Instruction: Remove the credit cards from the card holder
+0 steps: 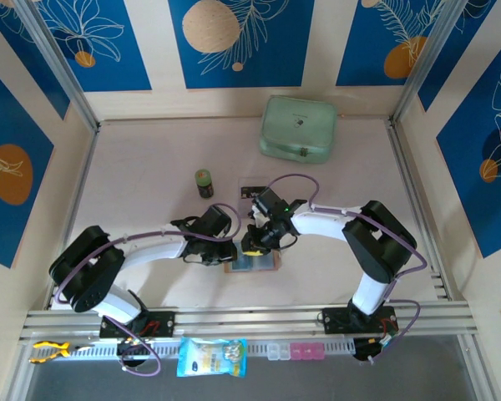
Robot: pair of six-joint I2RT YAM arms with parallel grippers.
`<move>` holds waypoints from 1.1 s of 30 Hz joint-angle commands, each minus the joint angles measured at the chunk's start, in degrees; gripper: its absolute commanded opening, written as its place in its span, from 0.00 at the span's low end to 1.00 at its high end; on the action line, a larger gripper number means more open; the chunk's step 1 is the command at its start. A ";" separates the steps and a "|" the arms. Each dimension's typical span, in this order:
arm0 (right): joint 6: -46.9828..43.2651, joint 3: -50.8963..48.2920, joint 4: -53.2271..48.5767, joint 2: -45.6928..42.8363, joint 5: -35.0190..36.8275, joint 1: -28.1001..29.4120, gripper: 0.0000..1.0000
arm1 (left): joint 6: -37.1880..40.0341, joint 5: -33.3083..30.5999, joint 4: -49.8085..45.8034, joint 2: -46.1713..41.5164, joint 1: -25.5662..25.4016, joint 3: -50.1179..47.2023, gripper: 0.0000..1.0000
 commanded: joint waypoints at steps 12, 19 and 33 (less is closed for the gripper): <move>1.04 -1.66 -0.05 1.07 1.78 1.01 0.27 | 1.27 -0.76 -2.68 -1.20 0.50 0.44 0.16; -0.04 -0.39 -3.36 0.48 5.10 1.77 0.28 | 1.96 -4.20 -4.80 -3.73 1.07 1.11 0.17; -1.82 0.60 -5.95 -1.42 9.59 2.31 0.29 | 2.78 -1.15 -3.58 -0.48 1.33 3.32 0.17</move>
